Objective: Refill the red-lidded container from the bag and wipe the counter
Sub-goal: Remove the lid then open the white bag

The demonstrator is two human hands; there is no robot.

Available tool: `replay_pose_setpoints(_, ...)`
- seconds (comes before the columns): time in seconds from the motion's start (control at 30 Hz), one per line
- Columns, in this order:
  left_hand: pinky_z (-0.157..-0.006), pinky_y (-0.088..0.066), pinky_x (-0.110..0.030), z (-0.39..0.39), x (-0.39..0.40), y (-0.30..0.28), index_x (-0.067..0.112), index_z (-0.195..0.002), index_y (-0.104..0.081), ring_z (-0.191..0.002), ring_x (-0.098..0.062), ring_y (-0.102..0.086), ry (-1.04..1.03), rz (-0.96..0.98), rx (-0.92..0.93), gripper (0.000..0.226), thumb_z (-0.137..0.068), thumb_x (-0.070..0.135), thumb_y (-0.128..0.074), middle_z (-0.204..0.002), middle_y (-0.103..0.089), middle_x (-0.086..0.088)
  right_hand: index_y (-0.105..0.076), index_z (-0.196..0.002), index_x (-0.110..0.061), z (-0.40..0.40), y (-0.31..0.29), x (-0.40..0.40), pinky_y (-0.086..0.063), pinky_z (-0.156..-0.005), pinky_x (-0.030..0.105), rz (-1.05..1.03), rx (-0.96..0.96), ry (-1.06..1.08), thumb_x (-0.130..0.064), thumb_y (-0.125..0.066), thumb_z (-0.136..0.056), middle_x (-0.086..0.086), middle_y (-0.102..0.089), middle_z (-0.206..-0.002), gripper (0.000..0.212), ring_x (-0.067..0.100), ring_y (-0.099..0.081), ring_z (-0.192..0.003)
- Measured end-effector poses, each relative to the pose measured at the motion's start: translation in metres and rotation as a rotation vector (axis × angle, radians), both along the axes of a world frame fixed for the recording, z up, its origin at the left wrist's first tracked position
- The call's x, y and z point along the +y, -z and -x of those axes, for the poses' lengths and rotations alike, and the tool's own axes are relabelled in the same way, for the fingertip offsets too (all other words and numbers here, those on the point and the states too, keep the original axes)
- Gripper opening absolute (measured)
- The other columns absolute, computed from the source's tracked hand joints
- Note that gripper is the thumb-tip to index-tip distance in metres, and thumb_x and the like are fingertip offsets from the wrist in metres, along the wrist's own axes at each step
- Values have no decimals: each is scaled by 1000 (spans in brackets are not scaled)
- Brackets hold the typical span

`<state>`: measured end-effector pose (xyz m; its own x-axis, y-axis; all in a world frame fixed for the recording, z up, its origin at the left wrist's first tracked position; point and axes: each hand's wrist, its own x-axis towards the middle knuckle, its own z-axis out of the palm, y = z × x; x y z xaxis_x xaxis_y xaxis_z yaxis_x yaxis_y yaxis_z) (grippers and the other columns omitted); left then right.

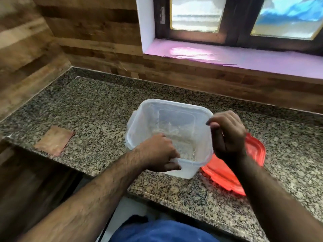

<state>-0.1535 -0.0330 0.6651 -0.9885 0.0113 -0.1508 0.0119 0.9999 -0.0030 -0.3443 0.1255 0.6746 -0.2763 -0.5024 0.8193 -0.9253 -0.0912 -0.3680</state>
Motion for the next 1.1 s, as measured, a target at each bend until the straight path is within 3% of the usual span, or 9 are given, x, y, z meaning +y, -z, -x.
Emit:
replay_pose_setpoints(0.1,-110,-40,-48,-15,-15,-8,32,-119,-79,-107,-15,-68,-47,-7,213,68,-87,85,-51,-103,-79,14,-73,-89,-10,-11,-34,-53,-50,-75,50,-188,94,-80,-32,-51,-111,6,-72,-84,38,35,-67,-79)
replay_pose_setpoints(0.33,-118,-36,-56,-93,-137,-56,33,-100,-80,-100,-12,-71,-419,-10,552,54,-91,80,-55,-95,-78,15,-68,-93,-23,-43,-104,-199,-51,-76,43,-522,345,-188,-61,-44,-105,-2,-71,-88,46,32,-65,-85)
replay_pose_setpoints(0.47,-110,-45,-48,-150,-246,-136,29,-106,-82,-100,-15,-73,-713,83,745,52,-89,73,-59,-98,-81,12,-72,-116,-32,-69,-167,-300,-54,-88,42,-669,532,-195,-75,-40,-95,-4,-76,-109,58,28,-68,-104)
replay_pose_setpoints(0.57,-86,-57,-33,-200,-325,-214,24,-110,-83,-92,-12,-74,-873,36,977,48,-88,64,-69,-101,-82,9,-71,-123,-33,-100,-227,-385,-53,-90,40,-646,587,-129,-75,-45,-95,-4,-77,-116,56,27,-68,-112)
replay_pose_setpoints(0.63,-82,-60,-29,-231,-374,-263,25,-110,-81,-90,-8,-73,-961,-24,1097,43,-87,61,-75,-99,-80,12,-68,-129,-33,-129,-273,-444,-52,-86,36,-653,564,-132,-62,-57,-100,-5,-75,-120,43,22,-67,-112)
replay_pose_setpoints(0.83,-95,-61,-39,-307,-492,-381,26,-124,-75,-104,-13,-74,-1023,31,1272,48,-86,55,-79,-114,-79,9,-66,-134,-30,-216,-395,-621,-58,-87,39,-498,433,-123,-45,-57,-104,-1,-74,-125,34,25,-69,-108)
replay_pose_setpoints(1.0,-95,-57,-38,-343,-557,-458,27,-131,-67,-113,-23,-69,-1038,225,1235,54,-86,54,-79,-125,-73,3,-50,-149,-31,-262,-468,-738,-60,-93,44,-405,396,-43,-42,-51,-108,3,-72,-136,42,33,-68,-118)
replay_pose_setpoints(1.1,-103,-55,-42,-357,-594,-492,23,-139,-62,-123,-26,-65,-1059,241,1170,66,-85,57,-79,-138,-68,-1,-44,-156,-28,-278,-509,-789,-58,-92,47,-288,335,-2,-32,-44,-110,11,-71,-133,46,38,-66,-119)
